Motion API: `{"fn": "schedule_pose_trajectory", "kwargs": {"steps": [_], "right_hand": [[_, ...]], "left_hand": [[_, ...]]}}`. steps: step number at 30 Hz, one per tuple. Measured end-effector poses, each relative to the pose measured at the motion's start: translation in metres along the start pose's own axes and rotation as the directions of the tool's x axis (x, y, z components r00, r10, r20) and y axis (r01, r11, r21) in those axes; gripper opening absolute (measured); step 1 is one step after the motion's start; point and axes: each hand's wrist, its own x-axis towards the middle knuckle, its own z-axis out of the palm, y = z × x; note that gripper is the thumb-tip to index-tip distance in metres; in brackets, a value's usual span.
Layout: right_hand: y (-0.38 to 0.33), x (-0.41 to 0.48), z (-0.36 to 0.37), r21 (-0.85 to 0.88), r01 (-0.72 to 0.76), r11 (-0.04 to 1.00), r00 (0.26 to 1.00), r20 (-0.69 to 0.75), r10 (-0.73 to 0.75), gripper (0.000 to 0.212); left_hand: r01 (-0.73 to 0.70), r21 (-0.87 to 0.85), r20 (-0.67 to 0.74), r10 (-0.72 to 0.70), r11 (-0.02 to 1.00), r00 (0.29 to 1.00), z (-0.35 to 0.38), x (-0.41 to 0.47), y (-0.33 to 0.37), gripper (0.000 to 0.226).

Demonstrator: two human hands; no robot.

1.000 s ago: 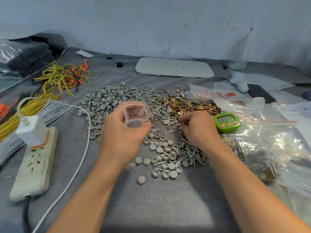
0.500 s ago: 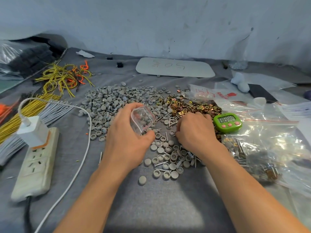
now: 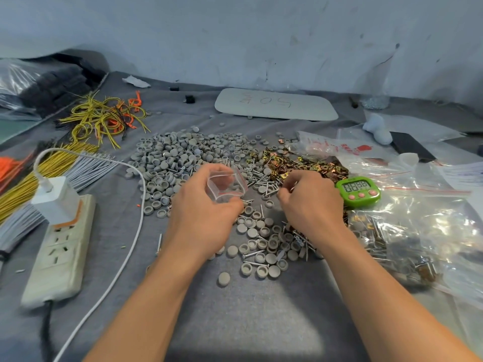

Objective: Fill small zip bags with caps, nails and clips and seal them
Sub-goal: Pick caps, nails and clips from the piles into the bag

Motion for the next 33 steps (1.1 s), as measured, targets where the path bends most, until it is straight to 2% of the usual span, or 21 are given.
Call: {"fn": "schedule_pose_trajectory", "kwargs": {"steps": [2, 5, 7, 9, 10, 12, 14, 15, 16, 17, 18, 19, 20, 21, 22, 25, 27, 29, 33], "right_hand": [[0.003, 0.002, 0.000, 0.082, -0.029, 0.996, 1.000, 0.015, 0.028, 0.009], [0.009, 0.001, -0.004, 0.390, -0.098, 0.916, 0.990, 0.135, 0.049, 0.011], [0.010, -0.001, -0.011, 0.642, -0.191, 0.742, 0.975, 0.215, 0.064, 0.010], [0.008, -0.004, -0.016, 0.838, -0.305, 0.452, 0.942, 0.335, 0.016, 0.010], [0.006, -0.006, -0.018, 0.875, -0.354, 0.331, 0.922, 0.385, -0.032, 0.011], [0.004, -0.010, -0.020, 0.889, -0.411, 0.202, 0.892, 0.437, -0.110, 0.018], [0.004, -0.012, -0.023, 0.896, -0.416, 0.151, 0.888, 0.437, -0.145, 0.024], [0.003, -0.013, -0.024, 0.902, -0.398, 0.169, 0.897, 0.421, -0.133, 0.025], [0.005, -0.012, -0.024, 0.896, -0.345, 0.281, 0.919, 0.383, -0.091, 0.026], [0.008, -0.010, -0.022, 0.827, -0.257, 0.500, 0.951, 0.309, -0.022, 0.026], [0.012, -0.007, -0.018, 0.640, -0.161, 0.751, 0.979, 0.202, 0.038, 0.025], [0.015, -0.005, -0.014, 0.400, -0.097, 0.911, 0.993, 0.102, 0.060, 0.023], [0.017, -0.003, -0.011, 0.233, -0.074, 0.970, 0.997, 0.045, 0.065, 0.022], [0.017, -0.003, -0.009, 0.185, -0.076, 0.980, 0.997, 0.020, 0.073, 0.023], [0.017, -0.002, -0.008, 0.207, -0.080, 0.975, 0.997, 0.012, 0.079, 0.023], [0.015, -0.001, -0.003, 0.376, -0.066, 0.924, 0.998, 0.027, 0.061, 0.023], [0.006, -0.004, 0.002, 0.388, -0.042, 0.921, 0.998, 0.060, 0.021, 0.018], [-0.004, -0.004, 0.010, 0.266, -0.012, 0.964, 0.998, 0.066, -0.006, 0.005], [-0.017, -0.004, 0.021, -0.025, 0.013, 1.000, 0.994, 0.113, -0.010, 0.017]], "left_hand": [[0.007, 0.006, 0.005, -0.007, 1.000, 1.000, 0.001, 0.000, -0.002, 0.043], [0.018, 0.018, 0.011, -0.019, 1.000, 1.000, 0.000, 0.001, -0.004, 0.044], [0.012, 0.037, 0.015, -0.012, 0.999, 1.000, 0.000, 0.000, -0.003, 0.044], [0.004, 0.063, 0.034, -0.006, 0.998, 0.999, 0.001, -0.001, -0.002, 0.047], [0.000, 0.072, 0.046, -0.003, 0.997, 0.999, 0.003, -0.002, -0.001, 0.049], [-0.015, 0.089, 0.065, 0.009, 0.996, 0.998, 0.004, -0.004, 0.000, 0.052], [-0.029, 0.111, 0.071, 0.022, 0.993, 0.997, 0.006, -0.004, 0.002, 0.053], [-0.032, 0.120, 0.072, 0.023, 0.992, 0.997, 0.006, -0.005, 0.003, 0.052], [-0.031, 0.123, 0.073, 0.022, 0.992, 0.997, 0.006, -0.005, 0.004, 0.052], [-0.030, 0.119, 0.076, 0.021, 0.992, 0.997, 0.006, -0.005, 0.005, 0.053], [-0.027, 0.113, 0.080, 0.018, 0.993, 0.997, 0.006, -0.005, 0.005, 0.054], [-0.023, 0.108, 0.082, 0.014, 0.994, 0.997, 0.006, -0.005, 0.005, 0.054], [-0.019, 0.105, 0.080, 0.011, 0.994, 0.997, 0.005, -0.006, 0.004, 0.055], [-0.016, 0.107, 0.075, 0.008, 0.994, 0.997, 0.004, -0.006, 0.004, 0.056], [-0.013, 0.110, 0.069, 0.005, 0.994, 0.998, 0.004, -0.006, 0.004, 0.056], [-0.011, 0.117, 0.060, 0.004, 0.993, 0.998, 0.005, -0.006, 0.006, 0.055], [-0.016, 0.119, 0.056, 0.010, 0.993, 0.998, 0.006, -0.005, 0.007, 0.055], [-0.019, 0.127, 0.048, 0.013, 0.992, 0.999, 0.007, -0.004, 0.008, 0.055], [-0.014, 0.129, 0.052, 0.007, 0.992, 0.999, 0.007, -0.006, 0.004, 0.054]]}}
